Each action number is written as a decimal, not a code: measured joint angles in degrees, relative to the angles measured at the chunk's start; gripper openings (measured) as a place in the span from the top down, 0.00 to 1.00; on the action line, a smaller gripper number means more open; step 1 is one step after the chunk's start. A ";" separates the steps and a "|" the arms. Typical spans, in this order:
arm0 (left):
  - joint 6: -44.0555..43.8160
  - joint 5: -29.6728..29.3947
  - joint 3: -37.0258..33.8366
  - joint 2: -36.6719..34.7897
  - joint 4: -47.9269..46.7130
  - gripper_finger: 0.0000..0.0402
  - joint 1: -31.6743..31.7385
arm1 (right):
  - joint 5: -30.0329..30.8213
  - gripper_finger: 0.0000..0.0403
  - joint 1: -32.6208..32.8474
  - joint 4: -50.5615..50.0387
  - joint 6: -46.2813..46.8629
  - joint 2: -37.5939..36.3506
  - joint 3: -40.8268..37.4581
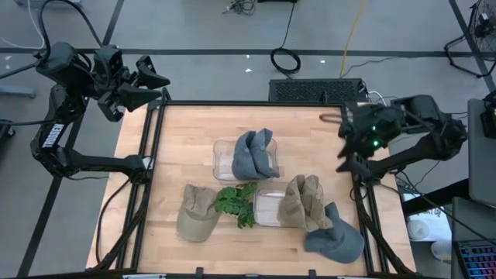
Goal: Pick & Place hat
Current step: Put the gray cap into the top transparent bin
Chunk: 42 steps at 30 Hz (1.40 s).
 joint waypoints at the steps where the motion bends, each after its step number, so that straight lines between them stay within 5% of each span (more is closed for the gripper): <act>1: -0.09 0.00 0.00 -0.02 -0.02 0.48 0.00 | -1.46 0.29 1.61 -0.06 2.09 0.00 -0.48; 10: -1.34 -0.02 0.00 0.00 0.00 0.48 0.00 | -11.72 0.29 18.05 -0.03 23.15 -0.63 -7.91; 21: -2.85 -0.02 0.00 0.00 0.01 0.48 0.00 | -11.25 0.29 37.80 11.76 38.53 -0.57 -12.58; 31: -5.67 0.00 0.00 -0.01 0.00 0.48 -0.02 | 0.45 0.29 49.24 22.35 47.75 0.23 -20.41; 42: -5.93 0.00 0.00 0.00 0.02 0.48 0.00 | 12.59 0.29 50.97 25.65 52.15 0.90 -39.39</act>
